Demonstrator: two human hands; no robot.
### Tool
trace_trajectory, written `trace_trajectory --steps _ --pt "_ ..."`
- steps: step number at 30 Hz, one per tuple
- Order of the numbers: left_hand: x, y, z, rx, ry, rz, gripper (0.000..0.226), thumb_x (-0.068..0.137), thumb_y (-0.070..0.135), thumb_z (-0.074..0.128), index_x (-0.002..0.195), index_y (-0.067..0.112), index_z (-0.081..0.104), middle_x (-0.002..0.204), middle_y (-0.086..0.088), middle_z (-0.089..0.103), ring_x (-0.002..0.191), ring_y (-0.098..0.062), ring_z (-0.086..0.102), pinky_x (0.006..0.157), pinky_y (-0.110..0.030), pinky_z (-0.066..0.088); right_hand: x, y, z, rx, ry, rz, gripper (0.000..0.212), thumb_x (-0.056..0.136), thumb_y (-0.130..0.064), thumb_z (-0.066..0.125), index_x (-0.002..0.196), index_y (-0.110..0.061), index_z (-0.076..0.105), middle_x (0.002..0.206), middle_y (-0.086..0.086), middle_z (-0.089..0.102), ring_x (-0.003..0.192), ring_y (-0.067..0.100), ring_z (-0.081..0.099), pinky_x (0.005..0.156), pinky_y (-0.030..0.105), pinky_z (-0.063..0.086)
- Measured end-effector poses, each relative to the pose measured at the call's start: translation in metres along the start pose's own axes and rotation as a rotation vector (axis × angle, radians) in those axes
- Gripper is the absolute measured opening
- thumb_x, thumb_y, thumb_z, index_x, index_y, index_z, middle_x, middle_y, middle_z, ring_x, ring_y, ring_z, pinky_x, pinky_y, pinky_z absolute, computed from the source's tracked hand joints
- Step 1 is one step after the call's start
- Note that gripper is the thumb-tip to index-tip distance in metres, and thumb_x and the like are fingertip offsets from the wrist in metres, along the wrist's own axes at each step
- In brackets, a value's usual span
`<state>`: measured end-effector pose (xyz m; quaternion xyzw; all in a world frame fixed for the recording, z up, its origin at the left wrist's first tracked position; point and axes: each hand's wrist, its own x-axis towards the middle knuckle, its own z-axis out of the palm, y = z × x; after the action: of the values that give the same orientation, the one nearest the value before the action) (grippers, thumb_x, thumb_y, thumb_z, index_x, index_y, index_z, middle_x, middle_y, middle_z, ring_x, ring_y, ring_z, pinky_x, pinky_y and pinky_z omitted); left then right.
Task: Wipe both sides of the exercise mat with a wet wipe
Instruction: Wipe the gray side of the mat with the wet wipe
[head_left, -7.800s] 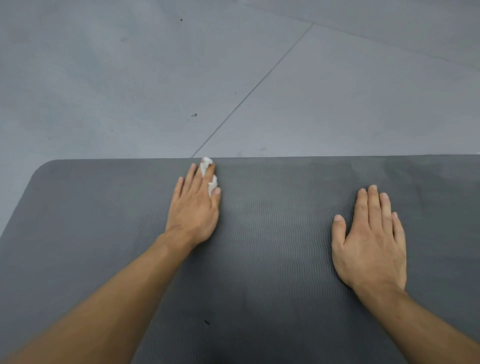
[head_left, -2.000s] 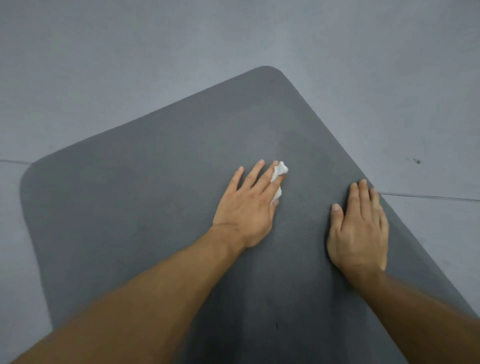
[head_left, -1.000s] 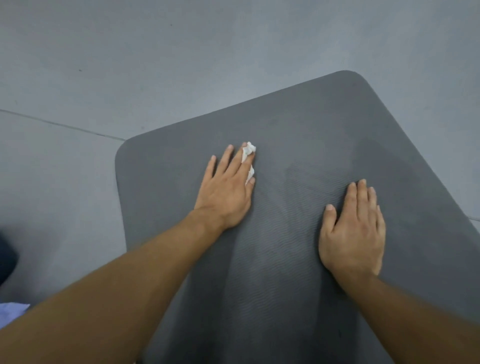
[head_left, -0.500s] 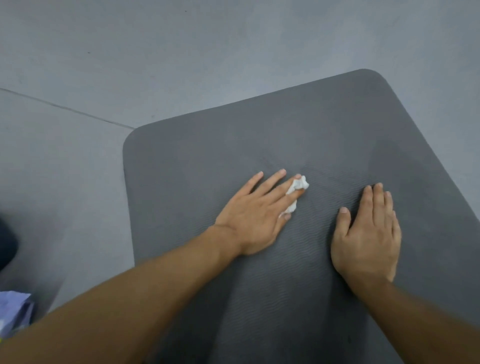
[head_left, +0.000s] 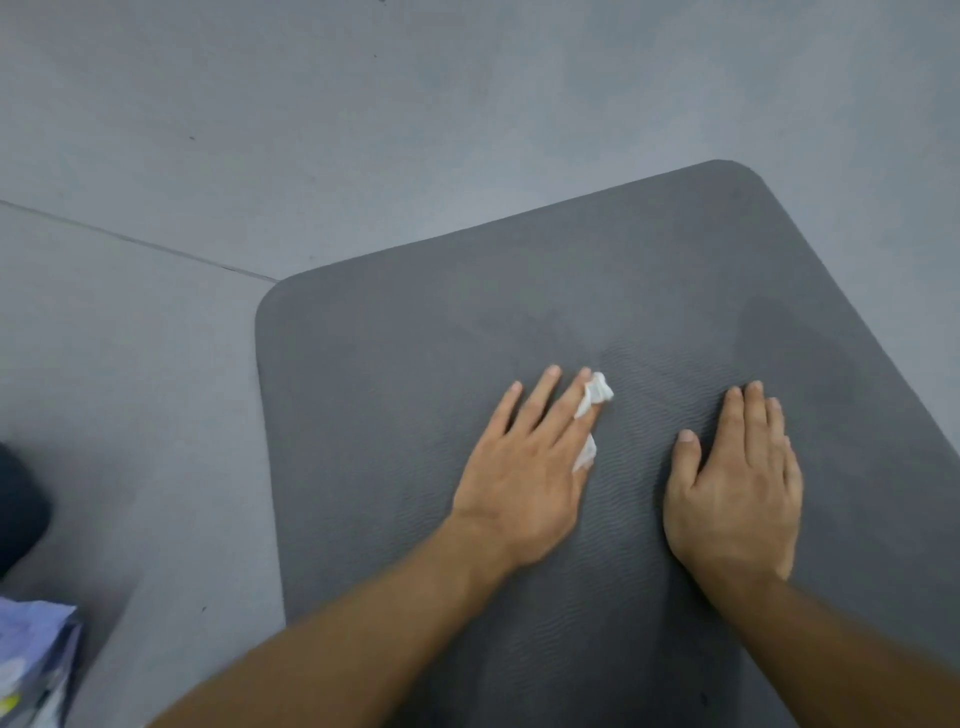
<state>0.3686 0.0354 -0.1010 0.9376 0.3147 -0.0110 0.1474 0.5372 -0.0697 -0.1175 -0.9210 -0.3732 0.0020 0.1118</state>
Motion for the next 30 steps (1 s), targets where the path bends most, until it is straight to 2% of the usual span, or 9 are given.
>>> trace_trajectory --steps 4,9,13,16,18,21,25,30 --pt "-0.048 0.028 0.013 0.065 -0.062 0.148 0.062 0.105 0.039 0.034 0.163 0.02 0.023 0.174 0.002 0.005 0.16 -0.023 0.0 0.128 -0.05 0.013 -0.001 0.001 0.0 0.013 0.008 -0.008 0.069 0.103 -0.044 0.027 0.161 -0.006 0.027 0.171 0.009 0.021 0.159 0.023 0.014 0.129 0.044 0.015" --pt "-0.033 0.001 0.005 0.102 -0.088 0.216 0.06 0.109 0.039 0.029 0.165 0.023 0.017 0.174 0.005 0.008 0.16 -0.02 0.003 0.13 -0.044 0.006 0.0 0.001 0.001 0.021 0.031 0.008 0.069 0.103 -0.043 0.03 0.16 -0.004 0.03 0.17 0.011 0.024 0.159 0.024 0.016 0.128 0.045 0.017" --pt "0.015 -0.045 -0.016 0.092 -0.02 -0.062 0.06 0.108 0.041 0.018 0.166 0.026 0.017 0.172 0.007 0.015 0.159 -0.019 0.011 0.128 -0.045 0.013 0.0 0.002 0.0 0.016 0.006 -0.001 0.07 0.103 -0.045 0.028 0.161 -0.005 0.029 0.171 0.009 0.022 0.159 0.023 0.014 0.129 0.044 0.015" --pt "0.045 -0.08 -0.034 0.044 -0.031 -0.274 0.058 0.11 0.039 0.013 0.166 0.028 0.004 0.174 0.01 0.001 0.16 -0.017 -0.002 0.129 -0.041 0.002 0.0 0.001 0.0 0.009 0.012 0.003 0.069 0.104 -0.045 0.028 0.161 -0.005 0.029 0.171 0.009 0.021 0.159 0.023 0.014 0.129 0.045 0.016" --pt "0.05 -0.091 -0.04 0.022 -0.031 -0.331 0.059 0.111 0.039 0.016 0.166 0.026 0.0 0.174 0.009 -0.003 0.16 -0.016 -0.007 0.129 -0.041 -0.001 0.0 0.001 0.0 0.004 0.008 0.006 0.07 0.104 -0.045 0.027 0.161 -0.005 0.028 0.171 0.009 0.021 0.159 0.022 0.014 0.129 0.044 0.015" --pt "0.037 -0.084 -0.031 0.028 -0.019 -0.274 0.059 0.111 0.04 0.013 0.166 0.024 0.001 0.174 0.007 -0.003 0.16 -0.018 -0.007 0.13 -0.042 0.001 0.0 0.001 0.0 -0.003 0.0 0.007 0.07 0.104 -0.045 0.027 0.161 -0.006 0.027 0.171 0.008 0.02 0.159 0.022 0.013 0.129 0.044 0.014" --pt "0.002 -0.048 -0.012 0.048 0.019 -0.122 0.06 0.109 0.039 0.021 0.166 0.021 0.016 0.174 0.003 0.01 0.16 -0.02 0.006 0.128 -0.047 0.014 0.001 0.002 0.0 -0.012 -0.01 0.003 0.071 0.104 -0.046 0.025 0.162 -0.007 0.025 0.172 0.007 0.018 0.16 0.02 0.01 0.129 0.042 0.012" --pt "-0.064 -0.005 0.005 0.071 -0.072 0.075 0.062 0.108 0.039 0.031 0.166 0.022 0.015 0.174 0.002 0.005 0.16 -0.019 -0.002 0.13 -0.046 0.008 0.0 0.002 0.001 0.003 0.001 0.003 0.07 0.104 -0.045 0.026 0.162 -0.007 0.026 0.172 0.008 0.019 0.159 0.021 0.012 0.129 0.043 0.013"
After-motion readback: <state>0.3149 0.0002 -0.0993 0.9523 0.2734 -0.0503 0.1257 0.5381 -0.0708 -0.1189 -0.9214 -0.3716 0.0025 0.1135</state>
